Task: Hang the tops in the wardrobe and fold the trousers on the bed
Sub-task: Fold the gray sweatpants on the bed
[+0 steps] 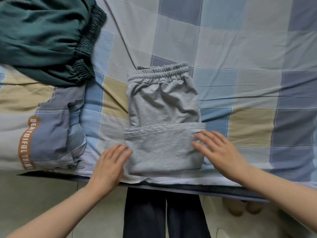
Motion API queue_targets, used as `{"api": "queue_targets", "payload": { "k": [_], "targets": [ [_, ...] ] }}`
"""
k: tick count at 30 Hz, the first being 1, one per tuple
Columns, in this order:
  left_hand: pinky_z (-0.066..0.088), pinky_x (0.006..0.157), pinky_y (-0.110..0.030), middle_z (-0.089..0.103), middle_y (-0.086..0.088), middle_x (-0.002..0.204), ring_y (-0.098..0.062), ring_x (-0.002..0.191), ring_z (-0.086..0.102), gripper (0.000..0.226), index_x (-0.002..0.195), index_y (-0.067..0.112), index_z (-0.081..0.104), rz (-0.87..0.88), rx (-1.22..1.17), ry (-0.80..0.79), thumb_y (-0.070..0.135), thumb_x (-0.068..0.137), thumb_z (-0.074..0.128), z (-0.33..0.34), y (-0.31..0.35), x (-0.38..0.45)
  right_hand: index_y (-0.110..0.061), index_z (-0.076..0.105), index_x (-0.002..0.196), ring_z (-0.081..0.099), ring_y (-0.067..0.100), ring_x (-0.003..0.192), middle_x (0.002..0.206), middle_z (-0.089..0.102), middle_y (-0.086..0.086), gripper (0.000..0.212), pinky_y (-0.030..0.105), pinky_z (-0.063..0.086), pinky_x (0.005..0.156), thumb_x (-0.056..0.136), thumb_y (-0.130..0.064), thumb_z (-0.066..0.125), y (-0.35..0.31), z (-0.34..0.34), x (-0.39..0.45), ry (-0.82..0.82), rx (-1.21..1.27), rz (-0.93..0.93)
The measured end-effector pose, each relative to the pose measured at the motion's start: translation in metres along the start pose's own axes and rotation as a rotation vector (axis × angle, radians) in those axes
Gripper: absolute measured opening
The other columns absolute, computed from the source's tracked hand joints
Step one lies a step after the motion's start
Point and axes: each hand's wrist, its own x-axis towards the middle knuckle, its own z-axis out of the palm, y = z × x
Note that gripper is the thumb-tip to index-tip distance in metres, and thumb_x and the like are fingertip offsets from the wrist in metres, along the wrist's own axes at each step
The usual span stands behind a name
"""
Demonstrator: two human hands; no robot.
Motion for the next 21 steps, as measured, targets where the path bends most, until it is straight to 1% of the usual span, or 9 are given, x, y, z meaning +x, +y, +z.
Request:
{"api": "queue_targets", "payload": {
  "k": [2,4,5,7,10,13,17,18,21],
  "targets": [
    [0.031,0.108,-0.047,0.048,-0.01,0.146,-0.034,0.134,0.046,0.064,0.14,0.016,0.045,0.374,0.259,-0.147,0.003,0.078,0.037,-0.001,-0.012,0.016,-0.017,0.04,0.144,0.036,0.034,0.138,0.15,0.039,0.013,0.057,0.05,0.031,0.107,0.088,-0.007,0.039,0.002,0.004,0.005,-0.134,-0.159,-0.281],
    [0.024,0.112,-0.05,0.034,-0.007,0.156,-0.032,0.141,0.034,0.064,0.149,0.02,0.036,0.57,0.406,-0.25,0.007,0.086,0.035,0.007,-0.023,0.034,-0.022,0.032,0.149,0.033,0.032,0.14,0.154,0.033,0.009,0.062,0.052,0.027,0.108,0.089,-0.007,0.034,0.011,0.017,0.013,-0.207,-0.259,-0.388],
    [0.021,0.115,-0.051,0.03,-0.006,0.158,-0.031,0.143,0.032,0.065,0.151,0.022,0.031,0.602,0.446,-0.271,0.009,0.088,0.036,0.011,-0.027,0.045,-0.024,0.031,0.149,0.035,0.031,0.139,0.155,0.032,0.007,0.062,0.052,0.026,0.108,0.089,-0.007,0.033,0.016,0.025,0.02,-0.226,-0.3,-0.401],
    [0.016,0.116,-0.05,0.028,-0.004,0.159,-0.027,0.143,0.033,0.065,0.153,0.023,0.027,0.614,0.495,-0.287,0.013,0.089,0.036,0.014,-0.033,0.066,-0.024,0.033,0.149,0.039,0.03,0.137,0.153,0.035,0.005,0.059,0.053,0.026,0.109,0.092,-0.008,0.033,0.028,0.036,0.037,-0.237,-0.336,-0.397],
    [0.018,0.115,-0.05,0.033,-0.003,0.157,-0.025,0.141,0.036,0.061,0.151,0.022,0.033,0.642,0.497,-0.288,0.014,0.091,0.033,0.012,-0.035,0.088,-0.022,0.04,0.145,0.043,0.029,0.134,0.149,0.043,0.003,0.056,0.053,0.028,0.107,0.092,-0.01,0.027,0.039,0.039,0.057,-0.238,-0.295,-0.413],
    [0.021,0.113,-0.05,0.037,-0.003,0.155,-0.027,0.14,0.037,0.058,0.149,0.022,0.039,0.619,0.451,-0.301,0.014,0.092,0.031,0.007,-0.029,0.088,-0.022,0.04,0.146,0.039,0.029,0.137,0.15,0.042,0.003,0.055,0.053,0.024,0.109,0.093,-0.015,0.028,0.04,0.034,0.057,-0.28,-0.219,-0.419],
    [0.021,0.114,-0.047,0.037,-0.003,0.154,-0.024,0.143,0.03,0.059,0.148,0.025,0.041,0.562,0.354,-0.319,0.014,0.091,0.03,-0.001,-0.022,0.079,-0.022,0.038,0.147,0.034,0.027,0.14,0.151,0.039,0.002,0.054,0.051,0.021,0.112,0.094,-0.016,0.028,0.035,0.018,0.041,-0.286,-0.106,-0.329],
    [0.022,0.113,-0.045,0.039,-0.002,0.153,-0.022,0.142,0.033,0.058,0.147,0.026,0.041,0.584,0.302,-0.316,0.013,0.092,0.03,-0.004,-0.02,0.077,-0.023,0.037,0.147,0.033,0.026,0.141,0.151,0.039,0.001,0.056,0.05,0.021,0.112,0.092,-0.015,0.029,0.035,0.011,0.036,-0.319,-0.062,-0.332],
    [0.03,0.114,-0.04,0.043,0.005,0.151,-0.012,0.14,0.038,0.062,0.146,0.031,0.042,0.561,0.001,-0.543,0.009,0.089,0.034,-0.017,0.002,0.068,-0.032,0.037,0.145,0.03,0.014,0.142,0.151,0.038,-0.007,0.066,0.046,0.025,0.114,0.082,-0.013,0.044,0.032,-0.005,0.021,-0.566,0.214,-0.338]
  ]
}}
